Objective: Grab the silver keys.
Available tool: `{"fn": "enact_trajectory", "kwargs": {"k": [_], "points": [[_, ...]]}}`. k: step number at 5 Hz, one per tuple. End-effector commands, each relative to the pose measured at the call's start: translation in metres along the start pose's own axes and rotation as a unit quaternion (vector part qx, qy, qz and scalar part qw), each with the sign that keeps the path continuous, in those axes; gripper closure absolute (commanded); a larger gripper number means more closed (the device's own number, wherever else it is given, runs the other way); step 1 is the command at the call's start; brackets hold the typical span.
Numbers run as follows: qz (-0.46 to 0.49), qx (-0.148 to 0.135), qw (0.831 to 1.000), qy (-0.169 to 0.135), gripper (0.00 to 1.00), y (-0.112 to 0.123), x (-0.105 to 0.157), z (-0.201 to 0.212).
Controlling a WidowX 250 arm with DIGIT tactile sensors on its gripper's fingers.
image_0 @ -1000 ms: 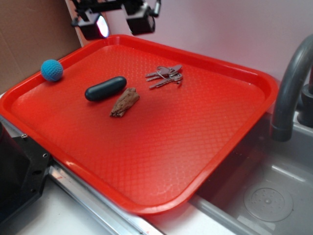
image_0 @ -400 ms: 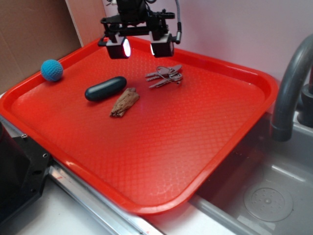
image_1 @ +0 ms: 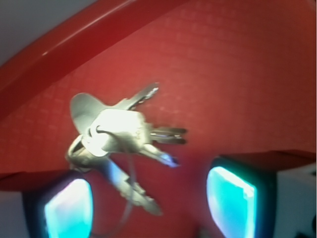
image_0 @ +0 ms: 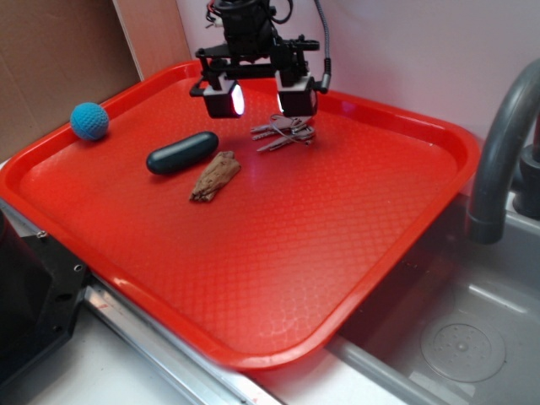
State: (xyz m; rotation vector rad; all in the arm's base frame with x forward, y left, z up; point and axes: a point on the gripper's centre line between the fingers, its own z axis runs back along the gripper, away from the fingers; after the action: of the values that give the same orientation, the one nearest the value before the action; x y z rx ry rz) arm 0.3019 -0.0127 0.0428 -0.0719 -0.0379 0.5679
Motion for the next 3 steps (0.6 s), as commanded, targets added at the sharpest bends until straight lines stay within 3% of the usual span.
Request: {"fn": "enact_trajectory", "kwargs": {"k": [1, 2, 3], "points": [[-0.025, -0.032, 0.999, 0.005, 0.0, -0.0098, 0.0029, 0.0026], [-0.021, -0.026, 0.999, 0.011, 0.78, -0.013, 0.0039, -0.0011], [-0.019, -0.019, 1.0, 0.015, 1.0, -0.0155, 0.0052, -0.0033]]}}
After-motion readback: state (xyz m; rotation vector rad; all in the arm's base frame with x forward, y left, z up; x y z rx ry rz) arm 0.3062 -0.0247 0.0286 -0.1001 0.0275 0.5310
